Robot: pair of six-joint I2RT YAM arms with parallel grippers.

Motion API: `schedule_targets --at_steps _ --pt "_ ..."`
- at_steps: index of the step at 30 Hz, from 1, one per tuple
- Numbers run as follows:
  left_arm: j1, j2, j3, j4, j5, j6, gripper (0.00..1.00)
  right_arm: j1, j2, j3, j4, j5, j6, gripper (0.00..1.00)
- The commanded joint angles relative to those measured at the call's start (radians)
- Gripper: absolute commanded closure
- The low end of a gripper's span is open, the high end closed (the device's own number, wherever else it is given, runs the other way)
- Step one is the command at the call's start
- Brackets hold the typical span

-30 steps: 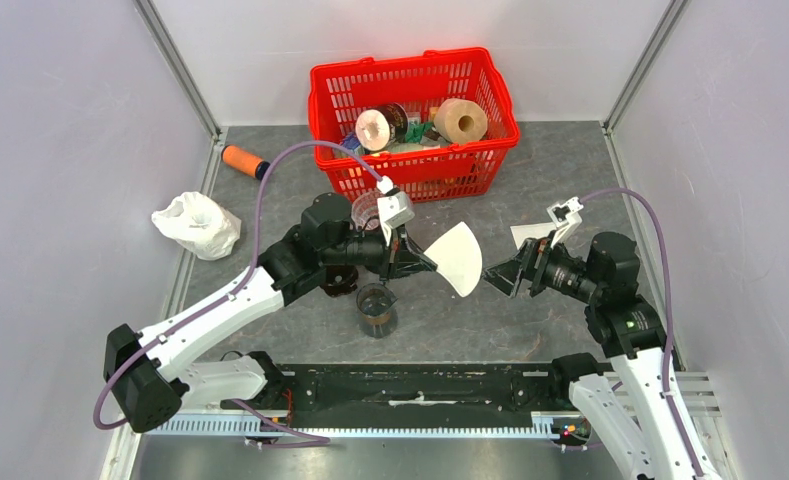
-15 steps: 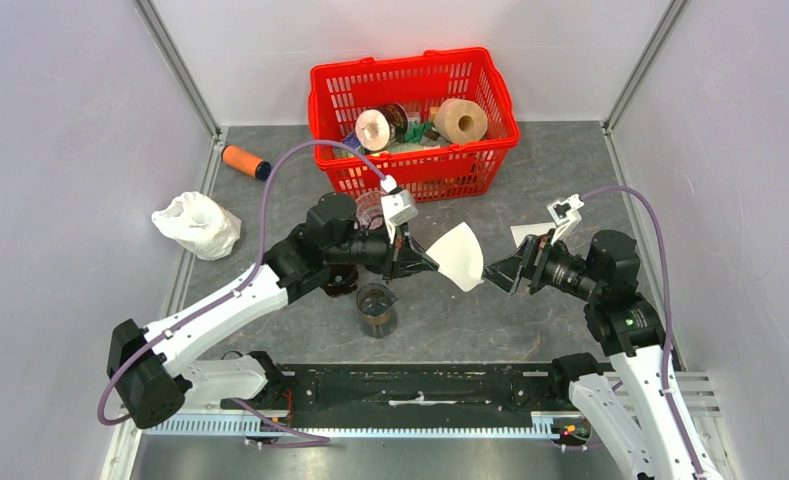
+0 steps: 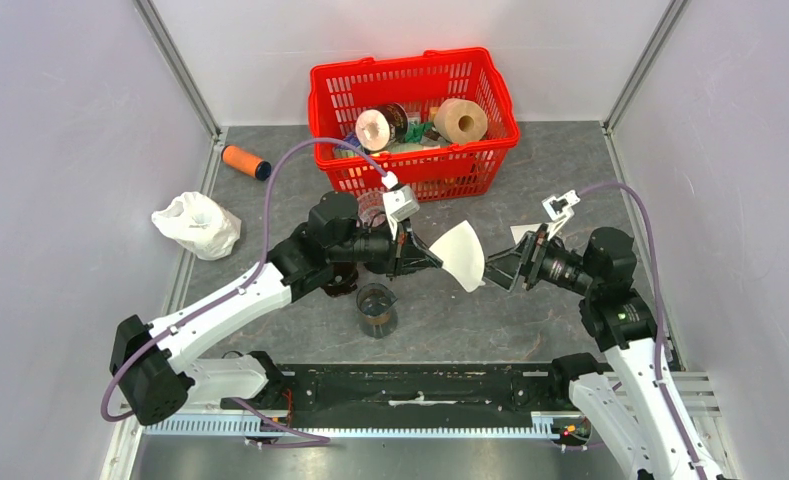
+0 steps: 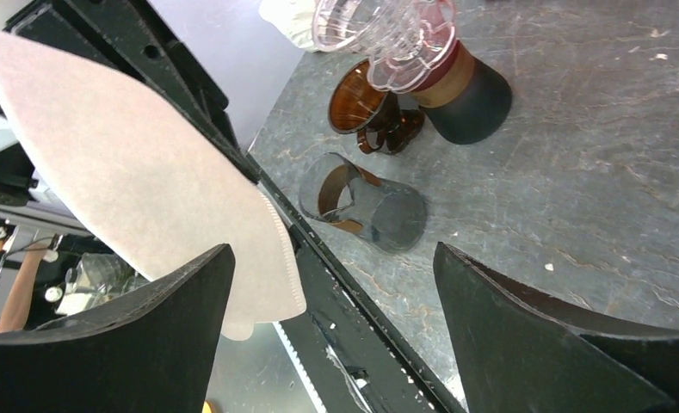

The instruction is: Place the coffee filter in the dripper

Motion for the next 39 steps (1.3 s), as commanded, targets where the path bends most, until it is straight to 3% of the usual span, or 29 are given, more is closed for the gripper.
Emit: schedule_targets --at_steps 1,13,27,29,33,36,39 --pt "-0.006 0.025 0.015 0.066 0.014 -0.056 0.98 0.004 -0.016 -0.051 0.209 -0.135 0.084 0.08" --pt "-0.006 0.061 0.036 0.072 0.012 -0.088 0.98 0.017 0.009 -0.067 0.420 -0.192 0.130 0.14" --pt "-0.006 0.070 0.044 0.069 -0.004 -0.100 0.98 0.025 0.008 -0.053 0.442 -0.288 0.170 0.15" --pt "-0.006 0.060 0.043 0.069 -0.003 -0.096 0.98 0.023 -0.006 -0.034 0.341 -0.234 0.110 0.15" --pt "-0.006 0.020 0.024 0.079 0.013 -0.081 0.98 0.024 -0.028 0.080 -0.066 0.110 -0.085 0.08" --pt "-0.006 -0.010 0.012 0.079 -0.002 -0.070 0.98 0.025 -0.050 0.100 -0.141 0.325 -0.090 0.05" --pt "-0.006 -0.031 0.004 0.073 -0.009 -0.054 0.98 0.025 -0.061 0.102 -0.188 0.358 -0.104 0.03"
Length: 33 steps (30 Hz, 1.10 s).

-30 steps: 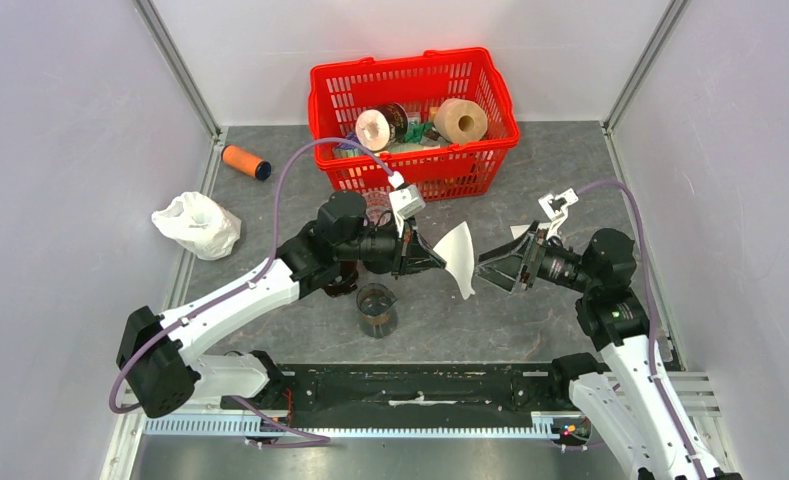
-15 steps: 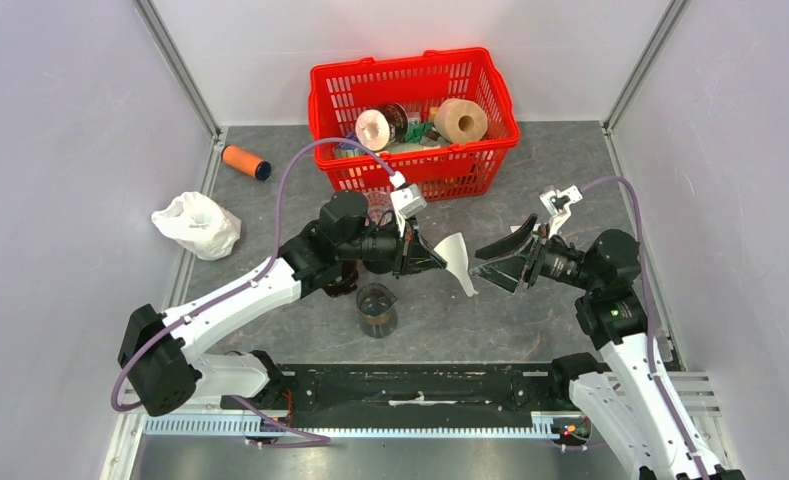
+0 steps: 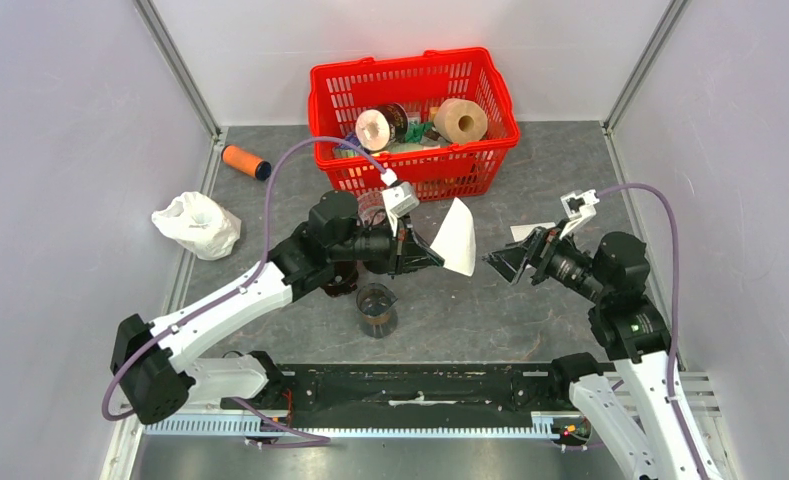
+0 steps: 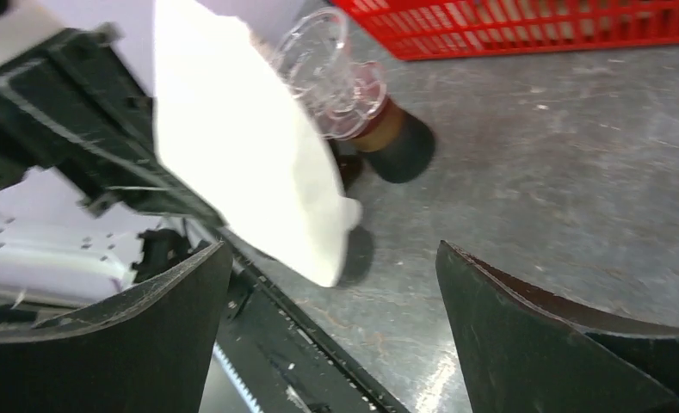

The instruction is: Place the coffee filter in the dripper

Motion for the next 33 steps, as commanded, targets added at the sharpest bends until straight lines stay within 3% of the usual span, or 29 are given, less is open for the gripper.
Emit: schedule_targets --at_steps 1,5,15,33 --pt "-0.005 -0.061 0.000 0.042 -0.003 0.015 0.98 0.002 -0.021 0.041 -0.172 0.197 -0.071 0.03" --pt "-0.006 -0.072 -0.001 0.042 0.031 0.030 0.98 0.002 0.004 0.018 -0.208 0.238 -0.072 0.03" --pt "-0.006 -0.066 0.002 0.033 0.056 0.044 0.98 0.002 0.015 0.031 -0.149 0.117 -0.085 0.03" --pt "-0.006 -0.058 0.002 0.030 0.101 0.056 0.98 0.002 0.040 0.018 -0.063 0.112 -0.083 0.03"
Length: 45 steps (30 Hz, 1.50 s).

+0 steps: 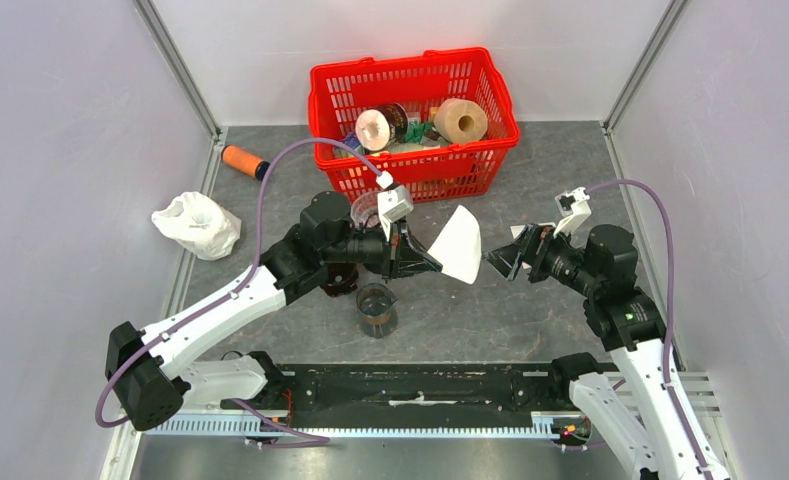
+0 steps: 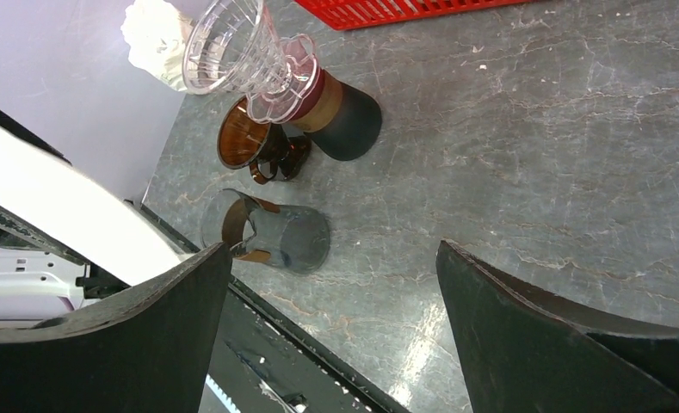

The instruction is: Place the coffee filter in the dripper

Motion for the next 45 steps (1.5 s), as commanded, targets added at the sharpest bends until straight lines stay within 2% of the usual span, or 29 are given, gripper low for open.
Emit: schedule_targets --at_steps 1,7,24,31,35,45 --pt "-0.006 0.000 0.006 0.029 0.023 0.038 0.98 0.002 -0.002 0.010 0.061 -0.038 -0.018 0.03" --pt "-0.006 0.004 0.008 0.029 0.009 0.035 0.98 0.002 -0.009 0.010 0.071 -0.113 -0.010 0.03" --pt "-0.006 0.011 0.010 0.033 -0.039 0.010 0.98 0.002 -0.049 0.030 -0.057 -0.125 -0.026 0.03" --pt "-0.006 0.016 0.011 0.032 -0.003 0.014 0.98 0.002 -0.066 0.054 -0.124 -0.034 -0.054 0.03" --pt "-0.006 0.019 0.011 0.032 0.052 0.029 0.98 0.002 -0.067 0.059 -0.106 -0.047 -0.053 0.03" --pt "-0.006 0.019 0.011 0.023 0.061 0.038 0.98 0.002 -0.046 0.077 -0.090 -0.047 -0.056 0.03"
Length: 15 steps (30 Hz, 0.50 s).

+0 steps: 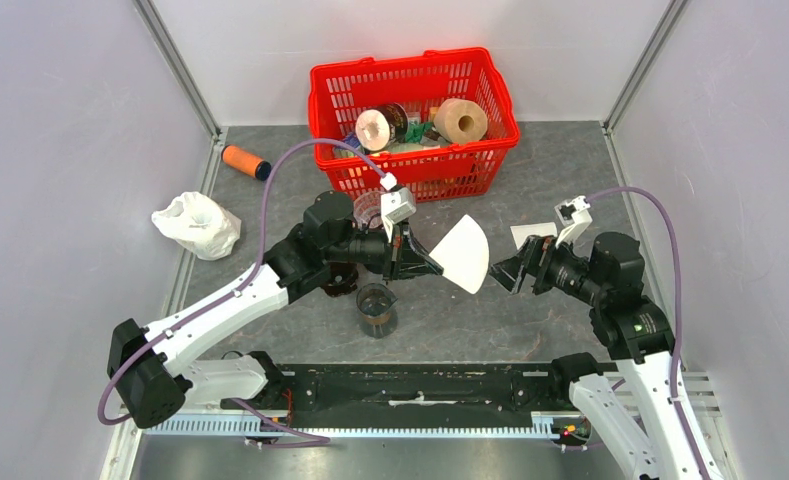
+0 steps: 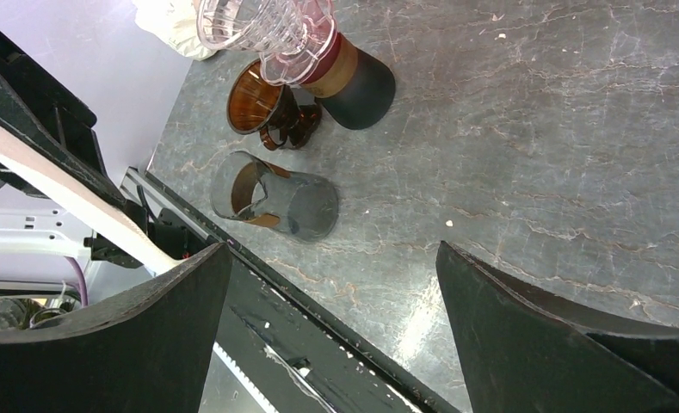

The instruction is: Place the coffee filter in the dripper

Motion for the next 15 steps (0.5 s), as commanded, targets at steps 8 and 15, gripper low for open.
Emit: schedule_targets --at_steps 8,15 --pt "-0.006 0.007 0.014 0.020 -0.024 0.028 0.98 0.002 -0.004 0.058 0.035 -0.038 -0.007 0.03" --pt "-0.006 0.016 0.020 0.014 -0.064 0.020 0.98 0.002 -0.005 0.062 0.033 -0.086 0.005 0.03"
